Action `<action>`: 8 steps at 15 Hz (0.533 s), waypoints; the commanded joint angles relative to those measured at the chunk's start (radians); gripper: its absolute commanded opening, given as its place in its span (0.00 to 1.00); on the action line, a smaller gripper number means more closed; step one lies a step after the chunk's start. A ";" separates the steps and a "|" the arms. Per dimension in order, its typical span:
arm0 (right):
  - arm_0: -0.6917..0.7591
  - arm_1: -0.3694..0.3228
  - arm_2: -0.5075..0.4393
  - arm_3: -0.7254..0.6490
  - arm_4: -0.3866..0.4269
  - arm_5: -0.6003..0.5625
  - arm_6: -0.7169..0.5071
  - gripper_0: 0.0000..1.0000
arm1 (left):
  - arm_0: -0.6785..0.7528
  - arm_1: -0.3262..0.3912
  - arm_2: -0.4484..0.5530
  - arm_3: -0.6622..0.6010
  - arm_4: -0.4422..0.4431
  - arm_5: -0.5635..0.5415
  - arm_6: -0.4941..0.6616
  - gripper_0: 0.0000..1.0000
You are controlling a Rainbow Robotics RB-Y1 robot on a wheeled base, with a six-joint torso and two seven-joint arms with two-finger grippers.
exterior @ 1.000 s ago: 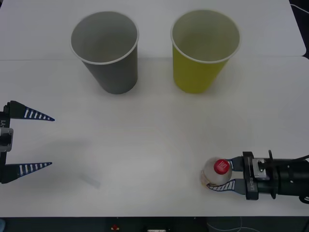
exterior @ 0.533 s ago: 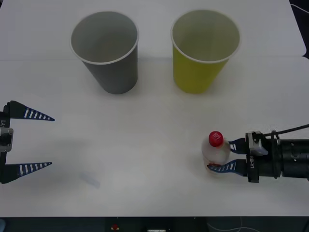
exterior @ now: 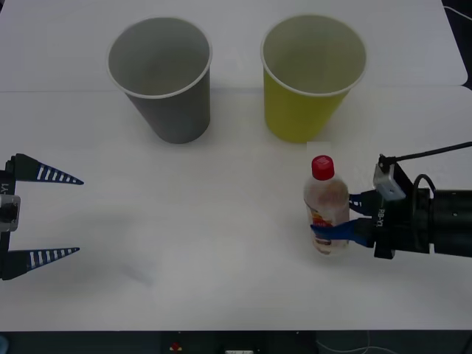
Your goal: Put the can into the green bin and the plastic bottle into the gray bin
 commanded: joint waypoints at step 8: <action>-0.210 -0.032 -0.065 -0.153 0.331 -0.157 -0.808 0.00 | 0.000 0.000 0.000 0.000 0.000 0.000 0.000 1.00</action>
